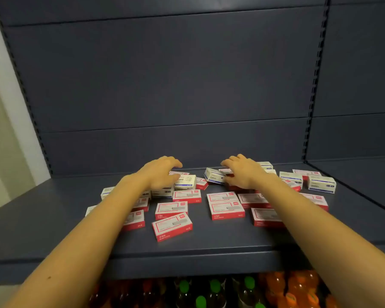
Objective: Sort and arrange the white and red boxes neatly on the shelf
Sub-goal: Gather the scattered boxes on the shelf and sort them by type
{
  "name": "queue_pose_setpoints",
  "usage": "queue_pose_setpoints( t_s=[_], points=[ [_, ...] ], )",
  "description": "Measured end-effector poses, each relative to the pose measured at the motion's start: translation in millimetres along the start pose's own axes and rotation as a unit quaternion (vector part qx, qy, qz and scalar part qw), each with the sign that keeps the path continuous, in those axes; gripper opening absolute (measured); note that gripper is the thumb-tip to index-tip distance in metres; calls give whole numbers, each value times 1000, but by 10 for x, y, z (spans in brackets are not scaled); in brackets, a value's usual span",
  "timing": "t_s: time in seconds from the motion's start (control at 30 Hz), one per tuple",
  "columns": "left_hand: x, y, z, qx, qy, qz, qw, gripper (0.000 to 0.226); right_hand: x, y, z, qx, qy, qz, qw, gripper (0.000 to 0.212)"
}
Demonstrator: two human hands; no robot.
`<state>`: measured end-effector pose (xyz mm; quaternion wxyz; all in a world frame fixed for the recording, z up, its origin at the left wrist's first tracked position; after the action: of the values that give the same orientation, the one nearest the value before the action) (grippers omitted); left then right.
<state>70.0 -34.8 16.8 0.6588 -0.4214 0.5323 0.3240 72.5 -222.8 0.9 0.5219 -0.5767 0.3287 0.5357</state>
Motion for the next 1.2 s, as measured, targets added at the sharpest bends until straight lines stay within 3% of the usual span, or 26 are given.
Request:
queue_pose_setpoints(
  t_s=[0.2,0.33,0.73,0.9,1.2],
  points=[
    [42,-51,12,29,35,35,998,40,187,-132,-119,51,-45,88,994,63],
    [62,-68,39,33,44,47,997,38,237,-196,-105,30,-71,106,991,51],
    [235,-152,-3,45,88,60,993,44,-231,-38,-61,-18,-65,-27,997,48],
    [225,-218,-9,74,86,83,990,42,-296,121,-77,-16,-62,-48,997,48],
    [12,-324,-175,107,57,58,991,36,-504,509,-308,5,-88,-107,990,45]
  ],
)
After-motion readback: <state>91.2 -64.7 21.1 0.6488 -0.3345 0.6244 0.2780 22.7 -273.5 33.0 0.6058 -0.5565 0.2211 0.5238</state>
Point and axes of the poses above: each hand's wrist, its own y-axis away from the middle knuckle, its own x-axis out of the palm, z = x × y, the point moved 8 cm from there along -y, towards the middle knuckle, and after that the axes turned 10 degrees about -y, right-handed, at the moved point
